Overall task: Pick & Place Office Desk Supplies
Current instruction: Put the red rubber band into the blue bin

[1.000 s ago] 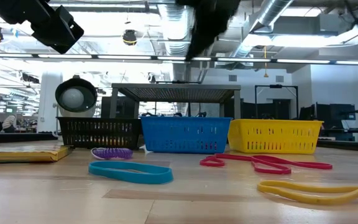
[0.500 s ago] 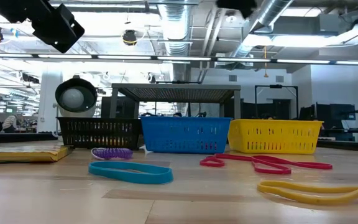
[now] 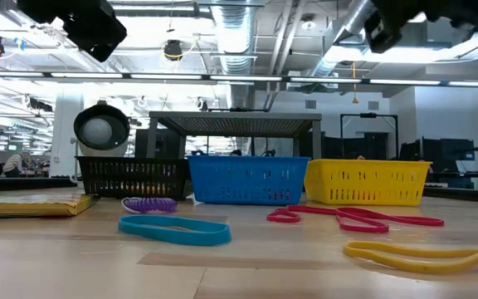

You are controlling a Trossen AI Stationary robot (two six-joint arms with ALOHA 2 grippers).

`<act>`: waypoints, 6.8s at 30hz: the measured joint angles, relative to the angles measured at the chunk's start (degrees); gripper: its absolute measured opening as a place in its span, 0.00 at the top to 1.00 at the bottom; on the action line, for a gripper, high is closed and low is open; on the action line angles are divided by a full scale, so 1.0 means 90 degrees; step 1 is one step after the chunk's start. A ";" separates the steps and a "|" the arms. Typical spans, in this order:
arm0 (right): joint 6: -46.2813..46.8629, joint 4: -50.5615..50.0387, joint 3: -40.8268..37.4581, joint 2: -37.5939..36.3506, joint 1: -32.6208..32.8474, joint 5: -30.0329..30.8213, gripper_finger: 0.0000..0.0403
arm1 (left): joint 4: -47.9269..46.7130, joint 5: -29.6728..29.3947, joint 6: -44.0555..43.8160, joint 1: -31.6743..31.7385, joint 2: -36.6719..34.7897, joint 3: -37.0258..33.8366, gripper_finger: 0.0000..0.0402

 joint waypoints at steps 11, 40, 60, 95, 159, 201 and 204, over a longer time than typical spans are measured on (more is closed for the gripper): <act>0.1077 0.1304 0.0025 0.2484 0.0868 0.0992 0.56 | 0.0042 -0.0025 -0.0002 0.0099 0.0000 0.0000 0.55; 0.2190 -0.4418 0.2949 0.4460 0.1700 0.2727 0.60 | 0.0088 -0.0144 -0.0051 0.0099 0.0002 0.0000 0.55; 0.3267 -0.5208 0.2949 0.4509 0.1922 0.3721 0.60 | 0.0083 -0.0137 -0.0053 0.0099 0.0002 0.0000 0.55; 0.4162 -0.4898 0.2944 0.5184 0.2116 0.4162 0.60 | 0.0081 -0.0144 -0.0005 0.0099 0.0003 0.0000 0.55; 0.4426 -0.4798 0.2949 0.5179 0.2106 0.3732 1.00 | 0.0081 -0.0144 -0.0029 0.0096 0.0003 0.0000 0.55; 0.4361 -0.4835 0.2949 0.5169 0.2065 0.3962 0.65 | 0.0081 -0.0149 -0.0032 0.0096 0.0002 0.0000 0.55; 0.4361 -0.4837 0.2949 0.5169 0.2065 0.3961 0.66 | 0.0081 -0.0149 -0.0032 0.0096 0.0004 0.0000 0.55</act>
